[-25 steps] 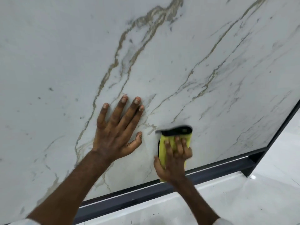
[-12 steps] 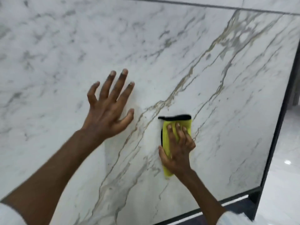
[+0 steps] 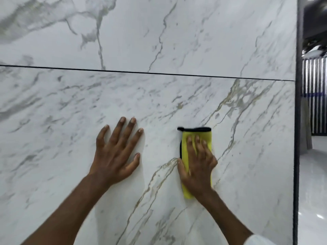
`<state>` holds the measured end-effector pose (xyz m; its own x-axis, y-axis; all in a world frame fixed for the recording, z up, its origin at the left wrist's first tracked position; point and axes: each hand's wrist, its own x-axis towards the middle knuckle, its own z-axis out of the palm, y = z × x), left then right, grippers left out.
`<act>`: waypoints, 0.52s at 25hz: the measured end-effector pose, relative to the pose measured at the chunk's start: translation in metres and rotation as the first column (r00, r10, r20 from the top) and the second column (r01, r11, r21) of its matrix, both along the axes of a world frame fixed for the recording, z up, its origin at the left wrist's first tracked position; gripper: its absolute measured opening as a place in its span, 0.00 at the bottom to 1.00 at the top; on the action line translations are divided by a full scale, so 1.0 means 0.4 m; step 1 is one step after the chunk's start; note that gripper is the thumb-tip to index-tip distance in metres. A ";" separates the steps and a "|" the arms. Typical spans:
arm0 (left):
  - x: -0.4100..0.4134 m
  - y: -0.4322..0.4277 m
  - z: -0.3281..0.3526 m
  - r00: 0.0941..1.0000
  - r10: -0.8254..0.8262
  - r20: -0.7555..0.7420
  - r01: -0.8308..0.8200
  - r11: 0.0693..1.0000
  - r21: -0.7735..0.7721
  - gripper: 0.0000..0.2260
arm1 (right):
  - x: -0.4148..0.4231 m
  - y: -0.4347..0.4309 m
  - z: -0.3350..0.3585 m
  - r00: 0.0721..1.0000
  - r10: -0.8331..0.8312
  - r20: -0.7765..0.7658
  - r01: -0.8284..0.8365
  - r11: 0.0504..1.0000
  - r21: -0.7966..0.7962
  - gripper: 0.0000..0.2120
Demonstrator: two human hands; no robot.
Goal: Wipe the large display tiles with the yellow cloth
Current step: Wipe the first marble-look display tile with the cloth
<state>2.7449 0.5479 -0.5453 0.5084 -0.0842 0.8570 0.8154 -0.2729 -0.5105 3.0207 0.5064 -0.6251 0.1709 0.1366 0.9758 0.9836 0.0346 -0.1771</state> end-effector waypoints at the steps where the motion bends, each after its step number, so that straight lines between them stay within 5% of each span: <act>1: -0.001 -0.002 0.000 1.000 0.007 0.003 -0.007 1.000 -0.009 0.31 | 0.003 -0.003 -0.019 1.000 0.014 0.016 -0.014 1.000 -0.023 0.37; 8: 0.005 -0.004 -0.008 1.000 -0.010 0.017 0.010 0.999 -0.047 0.33 | -0.006 0.011 0.557 0.994 0.067 -0.088 -0.070 0.997 -0.033 0.38; 13: 0.000 -0.014 -0.002 0.998 -0.058 0.011 0.059 0.996 -0.072 0.33 | -0.094 0.014 0.219 0.998 0.028 -0.065 -0.029 1.000 -0.012 0.37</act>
<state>2.7447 0.5423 -0.5461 0.4965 -0.0514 0.8665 0.8014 -0.3564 -0.4804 2.9829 0.5120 -0.5376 0.2293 0.1547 0.9610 0.9687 0.0597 -0.2408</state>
